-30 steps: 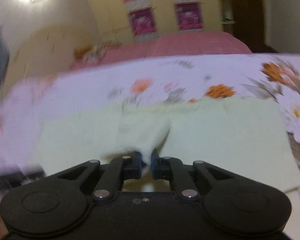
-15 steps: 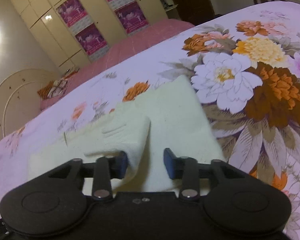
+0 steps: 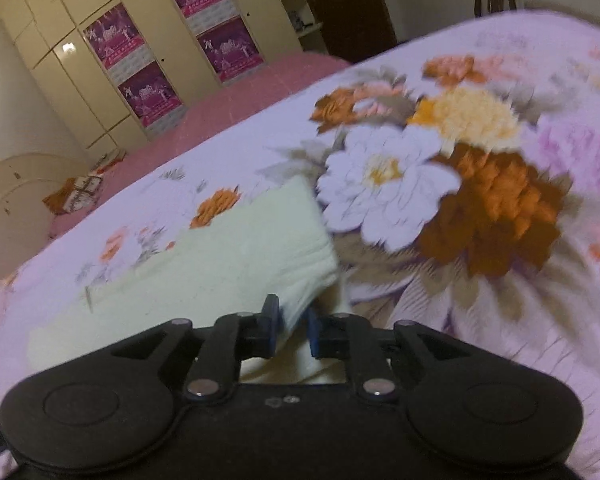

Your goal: Fold small clothes

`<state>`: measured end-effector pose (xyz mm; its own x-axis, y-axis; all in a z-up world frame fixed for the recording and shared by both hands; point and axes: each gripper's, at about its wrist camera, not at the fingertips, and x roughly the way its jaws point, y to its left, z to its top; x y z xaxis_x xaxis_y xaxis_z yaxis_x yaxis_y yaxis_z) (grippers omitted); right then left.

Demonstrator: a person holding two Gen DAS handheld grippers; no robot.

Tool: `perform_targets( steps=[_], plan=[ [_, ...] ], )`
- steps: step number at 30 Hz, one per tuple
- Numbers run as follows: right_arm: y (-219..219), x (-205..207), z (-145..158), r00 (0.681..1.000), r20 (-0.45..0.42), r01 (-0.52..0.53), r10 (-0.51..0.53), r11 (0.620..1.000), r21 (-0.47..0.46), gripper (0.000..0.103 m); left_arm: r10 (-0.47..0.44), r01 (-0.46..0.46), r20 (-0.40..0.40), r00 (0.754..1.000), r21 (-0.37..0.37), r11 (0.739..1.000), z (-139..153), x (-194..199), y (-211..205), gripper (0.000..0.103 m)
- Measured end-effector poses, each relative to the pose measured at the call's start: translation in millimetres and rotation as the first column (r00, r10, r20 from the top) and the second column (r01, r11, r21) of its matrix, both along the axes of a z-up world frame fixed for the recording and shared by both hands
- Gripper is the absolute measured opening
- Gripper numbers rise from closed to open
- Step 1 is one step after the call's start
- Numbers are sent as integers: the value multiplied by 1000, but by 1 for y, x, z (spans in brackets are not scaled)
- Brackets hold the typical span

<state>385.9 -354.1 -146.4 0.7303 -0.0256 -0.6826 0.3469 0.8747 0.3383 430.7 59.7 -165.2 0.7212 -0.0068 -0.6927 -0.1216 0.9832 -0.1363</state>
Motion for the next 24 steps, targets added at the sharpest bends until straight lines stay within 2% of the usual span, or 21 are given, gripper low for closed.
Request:
perform_targets(
  steps=[1, 2, 4, 6, 10, 13, 15, 17, 19, 21, 23, 24],
  plan=[
    [-1, -2, 3, 1000, 4, 20, -20, 999, -44, 23, -5, 5, 23, 1000, -1, 1000, 8, -3, -1, 92],
    [-1, -5, 7, 1000, 20, 25, -24, 997, -72, 24, -17, 17, 46, 999, 7, 1000, 14, -3, -5, 92],
    [4, -5, 16, 998, 67, -5, 11, 996, -90, 24, -77, 75, 90, 993, 18, 997, 27, 4, -23, 92],
    [16, 4, 21, 994, 77, -67, 76, 991, -112, 24, -139, 139, 94, 986, 2, 990, 31, 20, -43, 92],
    [49, 34, 14, 974, 5, -224, 227, 965, -136, 24, -169, 170, 24, 985, -45, 984, 11, 73, -67, 92],
    [59, 50, 8, 965, -26, -263, 263, 954, -143, 26, -147, 147, -25, 989, -36, 989, -11, 102, -66, 92],
    [60, 58, 3, 963, -51, -271, 266, 941, -201, 33, -93, 92, -69, 993, -21, 996, -27, 110, -56, 92],
    [55, 64, -10, 960, -101, -280, 262, 922, -268, 33, -86, 86, -45, 995, -11, 996, -30, 109, -46, 92],
    [45, 60, -13, 962, -73, -273, 263, 925, -266, 32, -109, 110, -52, 993, -1, 994, -29, 109, -46, 92],
    [39, 57, -9, 969, -71, -246, 235, 934, -259, 30, -88, 87, -51, 995, -12, 996, -21, 104, -46, 92],
    [38, 49, -3, 976, -41, -218, 214, 948, -233, 30, -113, 113, -5, 994, -32, 993, -10, 89, -47, 92],
    [40, 43, 2, 975, -14, -220, 222, 949, -225, 31, -134, 134, 13, 991, -8, 991, -7, 81, -52, 92]
  ],
)
